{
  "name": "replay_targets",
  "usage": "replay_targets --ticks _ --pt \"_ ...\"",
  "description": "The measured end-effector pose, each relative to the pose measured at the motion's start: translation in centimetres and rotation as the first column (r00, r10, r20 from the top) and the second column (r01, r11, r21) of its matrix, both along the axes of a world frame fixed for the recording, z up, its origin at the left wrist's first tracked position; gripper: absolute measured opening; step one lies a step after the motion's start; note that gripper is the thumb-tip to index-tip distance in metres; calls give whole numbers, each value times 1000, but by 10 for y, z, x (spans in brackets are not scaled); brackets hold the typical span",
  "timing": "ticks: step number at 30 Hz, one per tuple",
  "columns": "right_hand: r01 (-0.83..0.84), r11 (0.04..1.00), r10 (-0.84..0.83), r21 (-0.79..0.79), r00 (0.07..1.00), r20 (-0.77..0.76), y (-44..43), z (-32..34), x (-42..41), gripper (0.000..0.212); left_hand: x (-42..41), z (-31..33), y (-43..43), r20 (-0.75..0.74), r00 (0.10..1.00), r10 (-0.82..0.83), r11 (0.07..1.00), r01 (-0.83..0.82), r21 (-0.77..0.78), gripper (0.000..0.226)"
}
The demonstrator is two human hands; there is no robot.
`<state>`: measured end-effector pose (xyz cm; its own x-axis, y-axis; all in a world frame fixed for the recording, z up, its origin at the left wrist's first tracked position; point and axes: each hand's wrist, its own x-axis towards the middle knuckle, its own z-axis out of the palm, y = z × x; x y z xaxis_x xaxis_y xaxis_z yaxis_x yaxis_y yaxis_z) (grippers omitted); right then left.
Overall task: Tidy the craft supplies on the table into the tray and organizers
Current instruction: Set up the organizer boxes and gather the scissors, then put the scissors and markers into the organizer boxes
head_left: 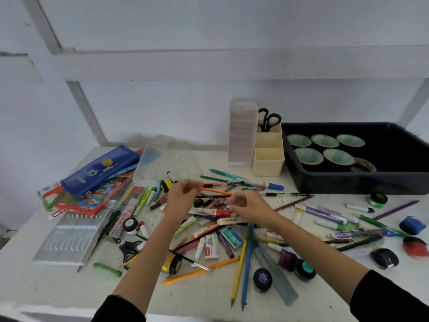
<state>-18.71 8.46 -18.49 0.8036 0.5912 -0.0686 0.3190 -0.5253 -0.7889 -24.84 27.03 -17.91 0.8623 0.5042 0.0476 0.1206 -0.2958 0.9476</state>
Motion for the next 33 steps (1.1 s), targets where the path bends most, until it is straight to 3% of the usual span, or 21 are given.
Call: replay_targets --ticks 5,7,12,18,21,25,27,30,33 --pt "-166 972 200 -166 956 216 -2 -19 -20 22 -32 -6 21 34 936 349 937 -349 -22 23" --pt "-175 961 230 -214 935 270 -7 -24 -23 21 -43 -11 26 40 919 392 920 -392 -9 23" --pt "-43 970 136 -239 911 389 -17 -24 -22 20 -56 -22 24 -11 985 170 971 -166 171 21" --pt "68 958 55 -278 910 412 -26 -21 -13 13 -48 -27 12 -69 998 9 941 15 339 29" --pt "96 975 -26 -199 945 325 -26 -17 -10 8 -39 -29 6 -22 999 -35 882 41 469 26" --pt "282 959 -278 20 933 230 -20 -10 8 8 -26 -26 -6 -17 992 -126 839 116 532 24" --pt "210 977 -212 35 957 195 -15 -6 10 13 -20 -27 -10 -18 986 -163 832 147 535 23" --pt "1 984 40 -179 974 224 -5 -8 7 26 -13 -32 -11 -40 981 -188 837 181 517 21" --pt "-17 972 85 -233 956 281 0 -14 7 23 -9 -34 -9 -42 976 -212 857 206 473 16"
